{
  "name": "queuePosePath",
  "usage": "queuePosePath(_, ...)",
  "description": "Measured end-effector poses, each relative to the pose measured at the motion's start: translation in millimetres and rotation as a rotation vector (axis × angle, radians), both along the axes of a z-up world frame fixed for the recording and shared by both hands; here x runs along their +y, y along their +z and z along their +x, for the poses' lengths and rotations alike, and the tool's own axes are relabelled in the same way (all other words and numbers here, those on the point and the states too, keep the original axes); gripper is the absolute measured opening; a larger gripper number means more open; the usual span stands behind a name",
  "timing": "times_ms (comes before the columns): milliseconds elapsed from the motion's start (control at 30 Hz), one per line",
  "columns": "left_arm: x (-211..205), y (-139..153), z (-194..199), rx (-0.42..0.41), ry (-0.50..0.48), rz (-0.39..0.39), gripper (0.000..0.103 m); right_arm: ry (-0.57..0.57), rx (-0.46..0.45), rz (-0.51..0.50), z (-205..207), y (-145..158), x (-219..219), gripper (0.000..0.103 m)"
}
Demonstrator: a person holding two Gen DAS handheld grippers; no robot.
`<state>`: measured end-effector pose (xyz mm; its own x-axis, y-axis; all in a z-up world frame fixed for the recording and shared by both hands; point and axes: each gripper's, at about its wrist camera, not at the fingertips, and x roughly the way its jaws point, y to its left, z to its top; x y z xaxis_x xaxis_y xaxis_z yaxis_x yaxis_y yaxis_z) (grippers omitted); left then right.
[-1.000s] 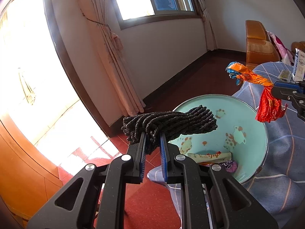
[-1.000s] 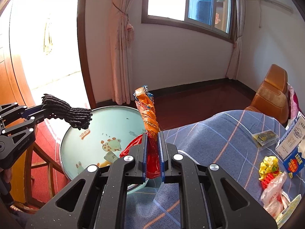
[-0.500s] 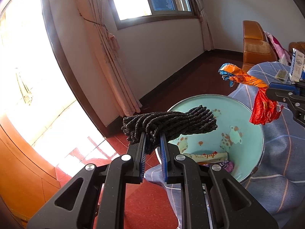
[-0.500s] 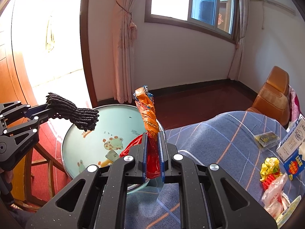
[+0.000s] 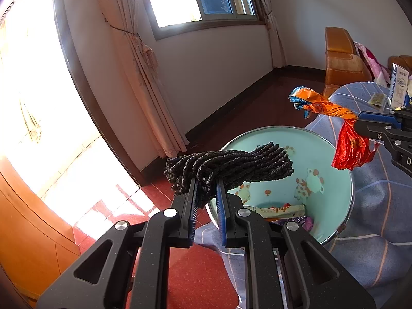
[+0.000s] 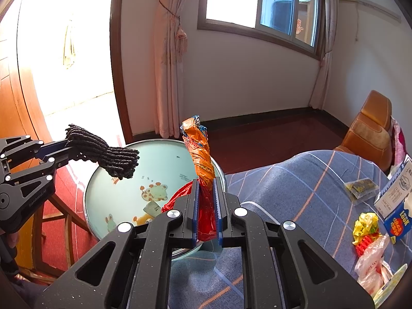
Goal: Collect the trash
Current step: 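Open both tools to drop the rope and packet into the bin, then move both open tools from the bin back over the table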
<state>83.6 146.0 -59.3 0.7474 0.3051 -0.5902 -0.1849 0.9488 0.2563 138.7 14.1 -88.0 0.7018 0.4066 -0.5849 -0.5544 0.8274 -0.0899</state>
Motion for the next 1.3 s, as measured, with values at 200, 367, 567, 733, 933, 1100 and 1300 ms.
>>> queuePosePath(200,0.1,-2.3,2.2,0.008,-0.007,-0.001,0.014,0.004,0.001,-0.001,-0.2,-0.8,1.5,0.011)
queuePosePath(367,-1.7,-4.2,3.4,0.013,-0.019,-0.009,0.015,0.008,0.002,0.0,-0.7,-1.4,2.7,0.011)
queuePosePath(567,-4.1,-6.6,2.9,0.007,-0.025,-0.023,0.041,0.018,0.001,-0.006,-1.7,-3.8,6.5,0.015)
queuePosePath(733,-5.4,-8.9,3.6,0.014,-0.034,-0.028,0.044,-0.004,0.006,0.005,0.4,-6.6,0.9,0.034)
queuePosePath(933,-11.9,-12.9,4.1,0.024,-0.045,-0.032,0.049,-0.047,0.013,0.006,-5.3,-9.3,-10.7,0.035)
queuePosePath(1100,-28.3,-17.5,1.8,0.037,-0.076,-0.036,0.049,-0.124,0.02,0.034,-20.3,-3.6,-38.6,0.037)
queuePosePath(1300,-58.5,-20.6,-3.1,0.051,-0.143,-0.054,0.05,-0.253,0.002,0.043,-53.4,5.7,-98.0,0.04)
